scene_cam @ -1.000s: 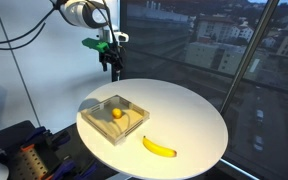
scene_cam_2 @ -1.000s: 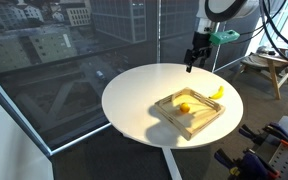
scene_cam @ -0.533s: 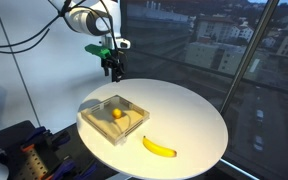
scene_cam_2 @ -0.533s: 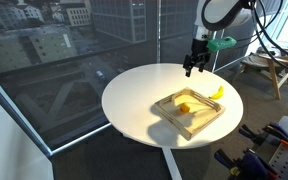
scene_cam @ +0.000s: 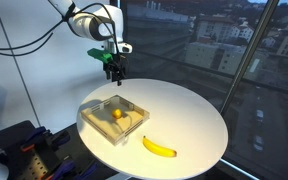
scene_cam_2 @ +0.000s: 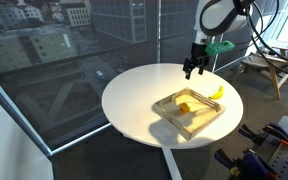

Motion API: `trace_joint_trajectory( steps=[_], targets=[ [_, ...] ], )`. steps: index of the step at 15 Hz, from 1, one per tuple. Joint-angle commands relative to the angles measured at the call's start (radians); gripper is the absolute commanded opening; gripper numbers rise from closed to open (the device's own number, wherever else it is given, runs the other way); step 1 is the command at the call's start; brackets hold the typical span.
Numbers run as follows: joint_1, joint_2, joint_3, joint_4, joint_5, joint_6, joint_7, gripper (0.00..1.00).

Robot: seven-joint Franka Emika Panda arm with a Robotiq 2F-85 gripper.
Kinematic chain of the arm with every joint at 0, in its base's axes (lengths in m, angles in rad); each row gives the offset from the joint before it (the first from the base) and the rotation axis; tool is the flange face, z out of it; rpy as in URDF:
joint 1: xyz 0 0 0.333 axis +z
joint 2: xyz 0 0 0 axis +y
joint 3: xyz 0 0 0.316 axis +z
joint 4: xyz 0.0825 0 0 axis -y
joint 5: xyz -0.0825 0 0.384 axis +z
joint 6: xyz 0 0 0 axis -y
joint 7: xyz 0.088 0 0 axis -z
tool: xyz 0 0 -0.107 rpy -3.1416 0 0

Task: Remove the yellow fruit from the crate and put it on the table

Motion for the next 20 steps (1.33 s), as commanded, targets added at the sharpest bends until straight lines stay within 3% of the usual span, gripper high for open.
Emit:
trace_joint_trajectory(
  steps=[1,20],
  targets=[
    [-0.004,0.0,0.004,0.002,-0.001,-0.003,0.0,1.0],
    [-0.001,0.026,0.003,0.028,-0.009,-0.012,0.016,1.0]
  ],
)
